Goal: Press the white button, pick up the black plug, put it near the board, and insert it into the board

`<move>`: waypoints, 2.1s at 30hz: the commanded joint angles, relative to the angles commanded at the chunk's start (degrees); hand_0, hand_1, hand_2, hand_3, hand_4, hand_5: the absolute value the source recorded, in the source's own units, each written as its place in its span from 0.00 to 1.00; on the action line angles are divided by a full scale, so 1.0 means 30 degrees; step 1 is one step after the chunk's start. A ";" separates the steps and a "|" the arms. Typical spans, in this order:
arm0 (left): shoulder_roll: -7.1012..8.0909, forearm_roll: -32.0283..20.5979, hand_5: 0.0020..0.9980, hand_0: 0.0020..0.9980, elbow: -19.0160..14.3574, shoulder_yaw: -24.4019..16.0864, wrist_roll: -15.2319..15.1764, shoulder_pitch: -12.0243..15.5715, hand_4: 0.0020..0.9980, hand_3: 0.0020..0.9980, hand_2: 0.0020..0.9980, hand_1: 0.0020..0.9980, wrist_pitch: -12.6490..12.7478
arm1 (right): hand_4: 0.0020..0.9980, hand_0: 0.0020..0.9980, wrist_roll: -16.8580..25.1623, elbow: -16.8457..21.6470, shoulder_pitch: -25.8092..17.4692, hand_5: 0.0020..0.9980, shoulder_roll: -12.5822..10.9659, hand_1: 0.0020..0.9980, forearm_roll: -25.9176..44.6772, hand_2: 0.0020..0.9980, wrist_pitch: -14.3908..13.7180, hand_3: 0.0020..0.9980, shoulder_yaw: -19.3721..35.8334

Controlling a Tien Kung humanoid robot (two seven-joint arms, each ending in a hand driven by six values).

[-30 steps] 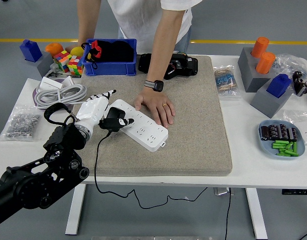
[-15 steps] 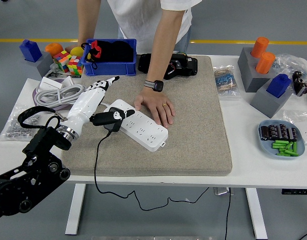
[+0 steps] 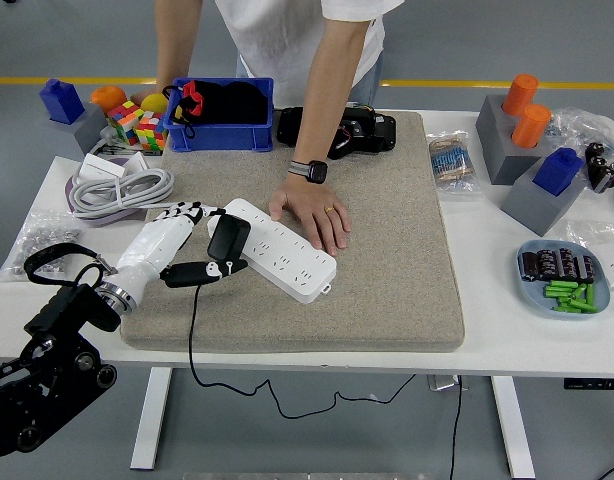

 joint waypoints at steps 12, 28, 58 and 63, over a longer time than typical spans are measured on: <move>0.0014 0.0225 0.78 1.00 -0.0221 0.0415 0.0204 0.0055 0.96 0.87 0.91 0.98 -0.0060 | 0.68 0.63 0.0009 -0.0004 -0.0022 0.39 -0.0001 0.62 0.0041 0.60 -0.0004 0.60 -0.0093; 0.0058 0.0746 0.79 1.00 0.0035 0.0753 0.0586 -0.0017 0.96 0.86 0.92 0.99 -0.0252 | 0.68 0.63 0.0074 0.0011 -0.0057 0.39 0.0003 0.62 0.0069 0.60 -0.0042 0.60 -0.0078; -0.1210 0.0540 0.80 1.00 0.1368 0.2055 0.1153 -0.1593 0.95 0.84 0.92 0.99 -0.0437 | 0.68 0.62 0.0125 -0.0020 -0.0158 0.39 0.0036 0.62 0.0117 0.60 -0.0092 0.60 -0.0072; -0.1230 0.0467 0.80 1.00 0.1271 0.1953 0.0988 -0.1608 0.95 0.84 0.92 0.99 -0.0310 | 0.68 0.62 0.0134 -0.0012 -0.0173 0.39 0.0060 0.62 0.0127 0.60 -0.0094 0.60 -0.0065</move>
